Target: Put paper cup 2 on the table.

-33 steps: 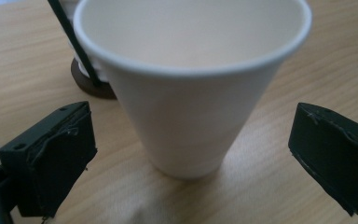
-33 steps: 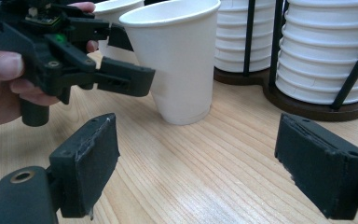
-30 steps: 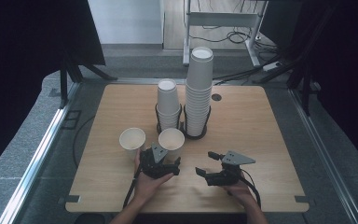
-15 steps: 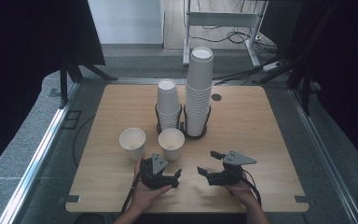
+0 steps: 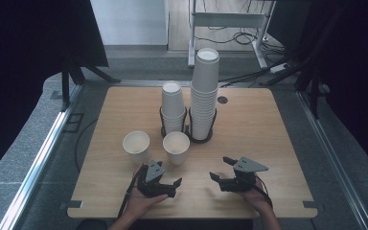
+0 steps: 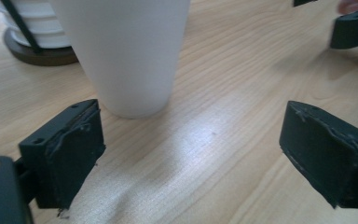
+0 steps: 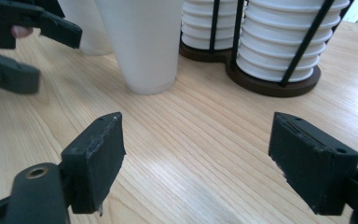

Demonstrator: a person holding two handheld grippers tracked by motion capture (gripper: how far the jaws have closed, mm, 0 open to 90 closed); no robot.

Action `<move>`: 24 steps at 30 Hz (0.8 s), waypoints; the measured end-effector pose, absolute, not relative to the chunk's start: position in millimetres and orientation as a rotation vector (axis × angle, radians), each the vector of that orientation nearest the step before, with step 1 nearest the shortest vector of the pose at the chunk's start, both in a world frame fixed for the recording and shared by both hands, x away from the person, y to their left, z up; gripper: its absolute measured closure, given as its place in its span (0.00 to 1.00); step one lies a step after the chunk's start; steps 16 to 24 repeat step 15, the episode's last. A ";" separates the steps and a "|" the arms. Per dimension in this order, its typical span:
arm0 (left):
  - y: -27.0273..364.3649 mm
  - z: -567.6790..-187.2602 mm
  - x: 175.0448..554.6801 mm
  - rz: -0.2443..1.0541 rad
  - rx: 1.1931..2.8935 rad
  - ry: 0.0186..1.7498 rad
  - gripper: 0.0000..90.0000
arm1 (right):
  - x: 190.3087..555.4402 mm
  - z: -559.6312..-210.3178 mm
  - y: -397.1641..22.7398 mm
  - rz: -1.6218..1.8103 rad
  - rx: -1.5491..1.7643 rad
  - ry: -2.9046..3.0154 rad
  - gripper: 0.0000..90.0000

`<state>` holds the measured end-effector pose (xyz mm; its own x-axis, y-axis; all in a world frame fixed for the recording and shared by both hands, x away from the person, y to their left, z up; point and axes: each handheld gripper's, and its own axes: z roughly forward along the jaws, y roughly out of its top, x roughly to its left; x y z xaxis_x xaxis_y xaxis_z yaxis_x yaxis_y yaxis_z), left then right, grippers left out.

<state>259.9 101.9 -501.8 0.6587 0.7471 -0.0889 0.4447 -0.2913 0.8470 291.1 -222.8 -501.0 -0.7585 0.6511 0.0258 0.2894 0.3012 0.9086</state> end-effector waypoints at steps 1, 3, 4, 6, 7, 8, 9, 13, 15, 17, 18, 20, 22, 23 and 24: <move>104.1 -501.8 260.3 0.413 1.936 0.933 0.08 | 291.4 -501.1 -223.9 1.441 0.847 2.227 0.22; 108.0 -501.4 261.5 0.414 1.930 0.943 0.08 | 292.0 -501.3 -226.3 1.437 0.849 2.226 0.23; 109.5 -501.0 262.0 0.409 1.924 0.950 0.08 | 292.2 -501.4 -227.0 1.436 0.851 2.224 0.24; 111.3 -500.0 263.0 0.411 1.917 0.955 0.08 | 292.4 -501.3 -227.8 1.439 0.849 2.223 0.24; 111.7 -499.6 263.4 0.410 1.918 0.955 0.08 | 292.4 -501.1 -228.0 1.440 0.845 2.224 0.24; 112.0 -499.7 263.8 0.406 1.913 0.957 0.09 | 292.3 -501.0 -228.0 1.440 0.843 2.224 0.24; 111.9 -500.0 264.1 0.403 1.914 0.963 0.10 | 292.3 -500.9 -228.0 1.442 0.843 2.223 0.24; 113.3 -500.2 267.2 0.395 1.899 0.989 0.10 | 293.4 -500.5 -229.6 1.453 0.843 2.222 0.24; 114.4 -499.2 269.2 0.380 1.887 0.996 0.10 | 294.5 -500.3 -231.1 1.456 0.846 2.215 0.24; 114.4 -499.2 269.2 0.380 1.887 0.996 0.10 | 294.5 -500.3 -231.1 1.456 0.846 2.215 0.24; 114.4 -499.2 269.2 0.380 1.887 0.996 0.10 | 294.5 -500.3 -231.1 1.456 0.846 2.215 0.24; 114.4 -499.2 269.2 0.380 1.887 0.996 0.10 | 294.5 -500.3 -231.1 1.456 0.846 2.215 0.24; 114.4 -499.2 269.2 0.380 1.887 0.996 0.10 | 294.5 -500.3 -231.1 1.456 0.846 2.215 0.24; 114.4 -499.2 269.2 0.380 1.887 0.996 0.10 | 294.5 -500.3 -231.1 1.456 0.846 2.215 0.24; 114.4 -499.2 269.2 0.380 1.887 0.996 0.10 | 294.5 -500.3 -231.1 1.456 0.846 2.215 0.24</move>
